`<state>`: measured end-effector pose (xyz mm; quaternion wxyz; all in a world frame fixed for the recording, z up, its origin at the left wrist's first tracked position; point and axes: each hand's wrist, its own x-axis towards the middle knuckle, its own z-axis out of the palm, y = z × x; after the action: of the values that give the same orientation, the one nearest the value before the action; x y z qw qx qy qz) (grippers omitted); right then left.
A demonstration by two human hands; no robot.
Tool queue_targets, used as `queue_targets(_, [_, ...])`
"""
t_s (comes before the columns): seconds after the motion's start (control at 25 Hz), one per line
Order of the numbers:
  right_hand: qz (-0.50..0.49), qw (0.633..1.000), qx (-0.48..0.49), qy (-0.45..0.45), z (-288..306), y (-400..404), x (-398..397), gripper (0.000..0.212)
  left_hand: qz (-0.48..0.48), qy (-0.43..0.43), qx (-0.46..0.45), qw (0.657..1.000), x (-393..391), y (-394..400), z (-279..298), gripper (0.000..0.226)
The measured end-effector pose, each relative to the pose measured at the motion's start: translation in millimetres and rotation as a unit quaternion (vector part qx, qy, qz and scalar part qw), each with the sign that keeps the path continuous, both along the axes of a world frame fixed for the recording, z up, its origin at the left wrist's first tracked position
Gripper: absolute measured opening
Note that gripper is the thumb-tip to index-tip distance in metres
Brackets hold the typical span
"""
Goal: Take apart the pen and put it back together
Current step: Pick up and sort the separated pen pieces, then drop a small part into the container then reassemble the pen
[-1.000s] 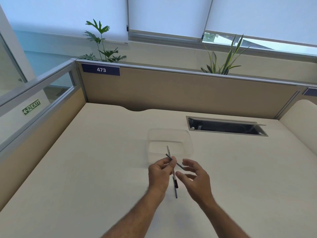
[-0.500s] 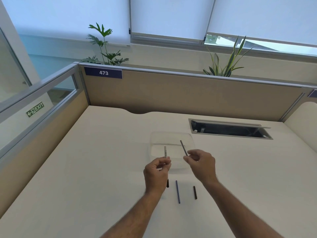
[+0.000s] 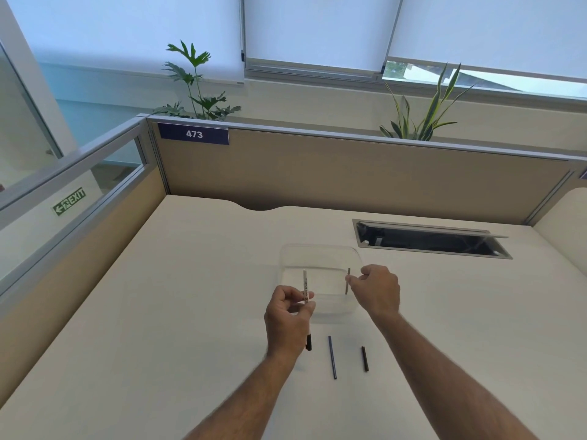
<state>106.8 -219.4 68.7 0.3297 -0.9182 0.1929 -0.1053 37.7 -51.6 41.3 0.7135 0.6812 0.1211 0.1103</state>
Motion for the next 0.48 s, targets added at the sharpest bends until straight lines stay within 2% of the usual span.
queue_targets(0.16, [0.023, 0.999, 0.001, -0.044, -4.9, -2.2, -15.5, 0.038, 0.002, 0.012, -0.003, 1.000, -1.0, 2.9, -0.6, 0.037])
queue_targets(0.32, [0.069, 0.996, -0.013, -0.061, -11.6, 1.9, -37.4, 0.023, -0.001, 0.014, 0.020, 1.000, -3.3, 3.5, -2.0, 0.025])
queue_targets(0.4, [0.097, 0.995, -0.015, -0.013, -18.3, 5.2, -49.5, 0.018, 0.000, 0.019, 0.019, 1.000, -4.6, 3.1, -3.0, 0.020])
queue_targets(0.48, [0.121, 0.989, -0.023, 0.084, -26.9, 7.7, -60.5, 0.021, 0.001, 0.021, 0.025, 0.999, -5.9, 3.1, -3.8, 0.017])
